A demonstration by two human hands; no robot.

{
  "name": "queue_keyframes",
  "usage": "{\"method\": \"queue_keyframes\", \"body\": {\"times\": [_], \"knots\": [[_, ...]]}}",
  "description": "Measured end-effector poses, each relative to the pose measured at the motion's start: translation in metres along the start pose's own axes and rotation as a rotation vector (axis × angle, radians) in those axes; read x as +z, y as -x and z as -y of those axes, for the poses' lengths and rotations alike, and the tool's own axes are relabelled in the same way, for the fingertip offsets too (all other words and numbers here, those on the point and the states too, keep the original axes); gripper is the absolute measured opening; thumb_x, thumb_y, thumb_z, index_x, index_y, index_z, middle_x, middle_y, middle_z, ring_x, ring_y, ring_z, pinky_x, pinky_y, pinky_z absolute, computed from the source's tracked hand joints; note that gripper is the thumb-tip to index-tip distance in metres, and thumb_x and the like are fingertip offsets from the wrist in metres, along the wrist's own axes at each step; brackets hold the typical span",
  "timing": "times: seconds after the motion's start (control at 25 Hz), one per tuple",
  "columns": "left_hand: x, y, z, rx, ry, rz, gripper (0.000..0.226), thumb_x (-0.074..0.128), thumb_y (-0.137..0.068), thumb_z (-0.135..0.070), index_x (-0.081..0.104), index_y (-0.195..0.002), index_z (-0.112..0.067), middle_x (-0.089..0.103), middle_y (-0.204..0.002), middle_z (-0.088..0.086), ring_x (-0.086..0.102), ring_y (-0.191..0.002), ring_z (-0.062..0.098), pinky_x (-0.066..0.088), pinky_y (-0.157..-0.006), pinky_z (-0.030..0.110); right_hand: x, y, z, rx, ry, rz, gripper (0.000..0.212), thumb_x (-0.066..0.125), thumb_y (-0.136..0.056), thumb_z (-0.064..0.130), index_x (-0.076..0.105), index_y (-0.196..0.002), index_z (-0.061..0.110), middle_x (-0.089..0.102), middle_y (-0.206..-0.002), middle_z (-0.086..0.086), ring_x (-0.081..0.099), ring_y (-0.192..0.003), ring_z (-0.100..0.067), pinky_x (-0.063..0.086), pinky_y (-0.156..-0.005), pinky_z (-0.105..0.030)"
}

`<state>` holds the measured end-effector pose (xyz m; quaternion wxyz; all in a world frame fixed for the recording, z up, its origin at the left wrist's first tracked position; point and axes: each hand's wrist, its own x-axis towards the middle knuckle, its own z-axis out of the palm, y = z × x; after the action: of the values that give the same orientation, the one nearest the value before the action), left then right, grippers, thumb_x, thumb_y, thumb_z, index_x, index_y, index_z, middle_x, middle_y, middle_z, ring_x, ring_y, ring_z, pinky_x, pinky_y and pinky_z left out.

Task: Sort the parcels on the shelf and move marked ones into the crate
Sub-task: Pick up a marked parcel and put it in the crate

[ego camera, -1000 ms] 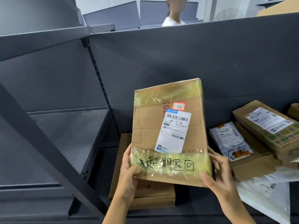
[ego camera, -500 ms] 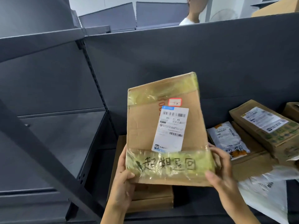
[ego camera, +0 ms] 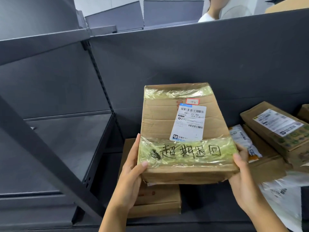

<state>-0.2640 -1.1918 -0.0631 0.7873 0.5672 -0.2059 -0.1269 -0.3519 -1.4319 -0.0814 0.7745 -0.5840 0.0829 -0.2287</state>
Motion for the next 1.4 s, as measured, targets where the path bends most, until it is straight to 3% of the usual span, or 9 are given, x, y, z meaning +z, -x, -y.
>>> {"method": "queue_keyframes", "body": {"times": [0.12, 0.24, 0.36, 0.56, 0.76, 0.96, 1.16, 1.32, 1.4], "knots": [[0.002, -0.005, 0.003, -0.052, 0.066, -0.058, 0.067, 0.058, -0.075, -0.025, 0.041, -0.139, -0.035, 0.054, -0.138, -0.007, 0.051, -0.128, 0.019, 0.043, -0.102, 0.039, 0.006, -0.01, 0.021, 0.086, 0.13, 0.066, 0.052, 0.064, -0.053, 0.076, 0.054, -0.095, 0.048, 0.064, -0.113, 0.011, 0.059, -0.106, -0.01, 0.045, -0.093, -0.038], [0.003, -0.006, 0.009, -0.093, 0.1, -0.085, 0.056, 0.046, -0.081, -0.024, 0.044, -0.136, -0.038, 0.058, -0.135, -0.008, 0.054, -0.126, 0.018, 0.048, -0.092, 0.034, 0.01, -0.019, 0.029, 0.112, 0.217, 0.093, 0.034, 0.058, -0.066, 0.061, 0.049, -0.096, 0.047, 0.058, -0.118, 0.007, 0.055, -0.112, -0.014, 0.04, -0.102, -0.048], [0.002, -0.003, 0.012, -0.054, 0.076, -0.121, 0.062, 0.053, -0.074, -0.022, 0.046, -0.134, -0.037, 0.058, -0.134, -0.004, 0.056, -0.123, 0.019, 0.054, -0.086, 0.028, 0.006, -0.019, 0.021, 0.062, 0.178, 0.093, 0.028, 0.056, -0.066, 0.049, 0.052, -0.094, 0.046, 0.06, -0.112, 0.007, 0.059, -0.106, -0.017, 0.045, -0.093, -0.044], [0.0, 0.005, 0.013, 0.034, -0.015, -0.11, 0.076, 0.057, -0.058, -0.028, 0.046, -0.133, -0.036, 0.059, -0.132, 0.001, 0.06, -0.115, 0.023, 0.055, -0.082, 0.033, 0.0, 0.0, 0.001, 0.042, 0.04, 0.029, 0.028, 0.045, -0.069, 0.018, 0.047, -0.094, 0.029, 0.053, -0.095, -0.003, 0.061, -0.076, -0.004, 0.052, -0.061, -0.018], [0.005, 0.005, 0.02, 0.008, -0.029, -0.01, 0.074, 0.057, -0.057, -0.027, 0.05, -0.13, -0.037, 0.058, -0.132, 0.005, 0.061, -0.105, 0.02, 0.053, -0.078, 0.03, -0.012, 0.032, 0.001, 0.067, 0.032, -0.087, 0.03, 0.041, -0.067, 0.014, 0.044, -0.095, 0.024, 0.053, -0.09, 0.002, 0.06, -0.074, -0.003, 0.051, -0.06, -0.02], [0.029, 0.003, 0.038, -0.094, 0.038, 0.19, 0.075, 0.061, -0.054, -0.027, 0.053, -0.127, -0.039, 0.057, -0.134, -0.002, 0.058, -0.117, 0.018, 0.055, -0.083, 0.027, -0.04, 0.094, 0.01, 0.056, 0.055, -0.324, 0.037, 0.04, -0.064, 0.011, 0.044, -0.098, 0.027, 0.063, -0.081, 0.016, 0.061, -0.073, -0.002, 0.05, -0.059, -0.019], [0.102, 0.015, 0.076, -0.259, 0.075, 0.504, 0.075, 0.06, -0.057, -0.025, 0.051, -0.131, -0.036, 0.052, -0.139, 0.0, 0.05, -0.127, 0.028, 0.043, -0.102, 0.049, -0.08, 0.186, 0.02, 0.017, 0.021, -0.685, 0.04, 0.041, -0.064, 0.009, 0.05, -0.092, 0.036, 0.066, -0.086, 0.009, 0.063, -0.074, -0.008, 0.052, -0.061, -0.018], [0.192, 0.05, 0.116, -0.394, 0.052, 0.762, 0.069, 0.061, -0.055, -0.021, 0.059, -0.12, -0.042, 0.059, -0.132, -0.01, 0.054, -0.122, 0.015, 0.05, -0.091, 0.029, -0.123, 0.272, 0.035, -0.019, 0.015, -0.986, 0.047, 0.04, -0.071, 0.001, 0.054, -0.086, 0.043, 0.061, -0.088, 0.004, 0.063, -0.065, -0.004, 0.051, -0.053, -0.015], [0.238, 0.072, 0.136, -0.465, 0.039, 0.898, 0.067, 0.062, -0.053, -0.021, 0.061, -0.116, -0.044, 0.06, -0.128, -0.014, 0.056, -0.117, 0.011, 0.051, -0.083, 0.023, -0.144, 0.313, 0.039, -0.025, -0.025, -1.147, 0.053, 0.027, -0.084, -0.012, 0.049, -0.093, 0.036, 0.067, -0.08, 0.008, 0.064, -0.059, 0.0, 0.051, -0.047, -0.014]]}}
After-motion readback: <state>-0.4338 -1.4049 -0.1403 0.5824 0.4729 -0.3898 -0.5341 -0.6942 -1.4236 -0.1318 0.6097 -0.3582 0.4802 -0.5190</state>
